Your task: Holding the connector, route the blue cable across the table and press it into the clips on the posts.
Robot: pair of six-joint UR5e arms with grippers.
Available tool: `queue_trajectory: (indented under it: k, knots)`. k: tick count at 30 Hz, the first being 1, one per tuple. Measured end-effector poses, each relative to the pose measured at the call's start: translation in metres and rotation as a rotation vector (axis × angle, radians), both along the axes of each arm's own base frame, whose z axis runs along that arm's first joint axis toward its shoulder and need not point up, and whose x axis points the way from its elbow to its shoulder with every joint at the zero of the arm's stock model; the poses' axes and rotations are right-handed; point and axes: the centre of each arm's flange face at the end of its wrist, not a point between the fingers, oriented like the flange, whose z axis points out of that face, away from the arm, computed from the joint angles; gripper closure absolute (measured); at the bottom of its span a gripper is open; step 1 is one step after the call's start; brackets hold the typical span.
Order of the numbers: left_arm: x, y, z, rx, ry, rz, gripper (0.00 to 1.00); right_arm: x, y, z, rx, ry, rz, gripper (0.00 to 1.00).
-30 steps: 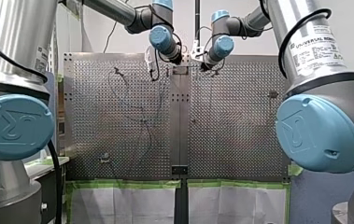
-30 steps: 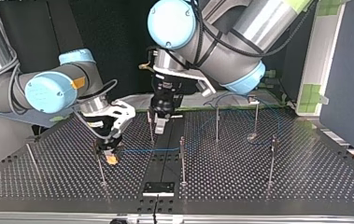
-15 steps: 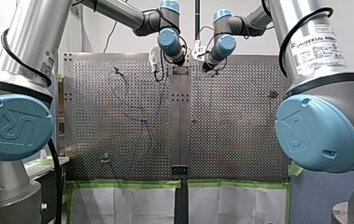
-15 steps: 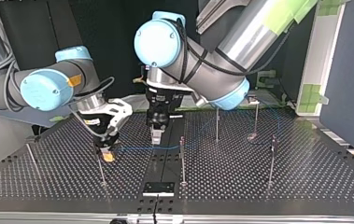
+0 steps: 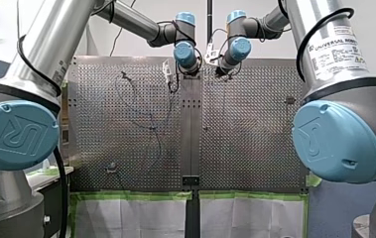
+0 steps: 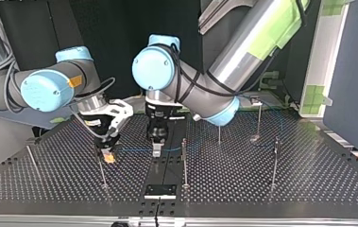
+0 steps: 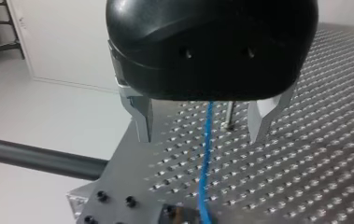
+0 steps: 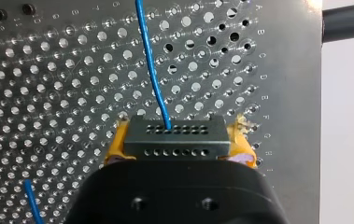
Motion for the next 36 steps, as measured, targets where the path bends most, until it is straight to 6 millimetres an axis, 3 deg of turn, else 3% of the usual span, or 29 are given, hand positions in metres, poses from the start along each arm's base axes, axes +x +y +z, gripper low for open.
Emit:
queue_trajectory:
  k: [6,12,16,24,25,26,27,28,29,30,31,33,34,36]
  knots:
    - [0.013,0.001,0.001,-0.003,-0.007,0.003,0.0,0.0,0.0,0.0,-0.001,0.0,0.0,1.0]
    - [0.03,-0.002,-0.017,0.005,0.013,0.008,0.0,0.0,-0.001,0.0,-0.001,-0.001,-0.001,1.0]
    - [0.045,0.007,-0.024,0.001,0.01,0.024,0.0,-0.001,-0.001,0.0,-0.001,-0.001,-0.002,1.0]
    - [0.053,0.017,-0.027,0.009,0.025,0.034,0.0,-0.003,-0.003,0.0,-0.003,-0.001,-0.006,1.0]
    - [0.053,0.017,-0.027,0.01,0.027,0.033,0.03,-0.003,-0.003,0.0,-0.003,-0.001,-0.006,1.0]
    - [0.052,0.016,-0.027,0.011,0.029,0.033,0.24,-0.003,-0.003,0.0,-0.002,-0.001,-0.007,1.0]
    - [0.051,0.016,-0.028,0.012,0.03,0.032,0.24,-0.003,-0.003,0.0,-0.002,-0.001,-0.007,1.0]
    - [0.051,0.015,-0.028,0.013,0.031,0.032,0.46,-0.003,-0.003,0.0,-0.002,-0.001,-0.007,1.0]
    - [0.05,0.014,-0.028,0.014,0.032,0.031,0.61,-0.003,-0.003,0.0,-0.002,-0.001,-0.007,1.0]
    - [0.049,0.014,-0.028,0.015,0.032,0.03,0.61,-0.003,-0.003,0.0,-0.003,-0.001,-0.007,1.0]
    - [0.049,0.013,-0.028,0.016,0.033,0.029,0.81,-0.003,-0.003,0.0,-0.003,-0.001,-0.007,1.0]
    - [0.047,0.012,-0.028,0.017,0.033,0.027,0.87,-0.003,-0.003,0.0,-0.002,-0.001,-0.007,1.0]
    - [0.047,0.011,-0.028,0.017,0.034,0.027,1.0,-0.003,-0.003,0.0,-0.002,-0.001,-0.007,1.0]
    - [0.046,0.01,-0.028,0.017,0.035,0.027,1.0,-0.003,-0.003,0.0,-0.002,-0.001,-0.007,1.0]
